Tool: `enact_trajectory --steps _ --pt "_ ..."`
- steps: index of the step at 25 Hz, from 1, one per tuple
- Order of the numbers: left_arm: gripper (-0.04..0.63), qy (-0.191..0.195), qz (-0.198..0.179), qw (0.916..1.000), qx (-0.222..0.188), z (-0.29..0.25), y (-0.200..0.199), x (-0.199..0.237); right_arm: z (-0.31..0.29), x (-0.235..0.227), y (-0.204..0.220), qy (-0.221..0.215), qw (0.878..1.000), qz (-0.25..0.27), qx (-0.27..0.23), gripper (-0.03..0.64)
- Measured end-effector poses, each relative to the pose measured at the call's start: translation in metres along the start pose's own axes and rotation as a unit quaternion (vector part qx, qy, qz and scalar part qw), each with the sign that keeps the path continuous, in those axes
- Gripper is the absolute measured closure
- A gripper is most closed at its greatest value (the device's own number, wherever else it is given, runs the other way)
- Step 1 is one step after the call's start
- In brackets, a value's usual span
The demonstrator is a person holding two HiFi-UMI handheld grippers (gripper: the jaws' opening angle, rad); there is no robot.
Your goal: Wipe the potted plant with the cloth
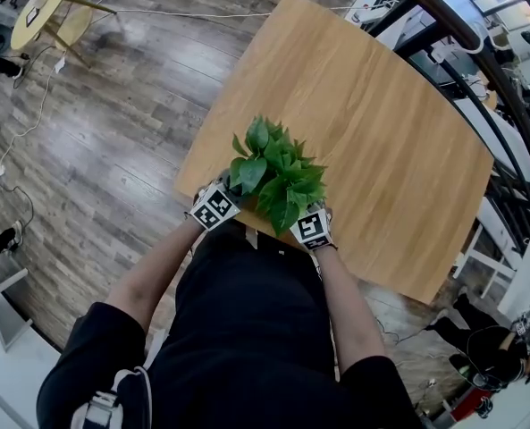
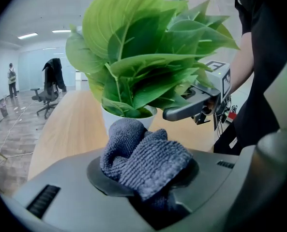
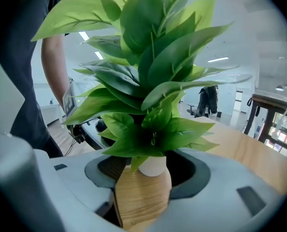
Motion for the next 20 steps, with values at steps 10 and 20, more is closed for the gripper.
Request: enact_trajectory --steps 10,20 --pt "0.437 -0.001 0.02 0.9998 -0.007 -0.001 0.006 -0.007 -0.002 0.005 -0.001 -0.015 1.0 0.01 -0.002 0.365" --pt "0.437 -0.015 0.026 0.9994 -0.016 0.005 0.002 0.008 -0.001 0.051 -0.003 -0.068 0.997 0.038 0.022 0.365"
Point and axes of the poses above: the fingertips, and each gripper's own axes: z backward along the fingers, x to its left, y out of its underside, the point moved 5 cm from there along z, backward along the fingers, and after that the axes turned 5 degrees about z, right-handed, at the moved point
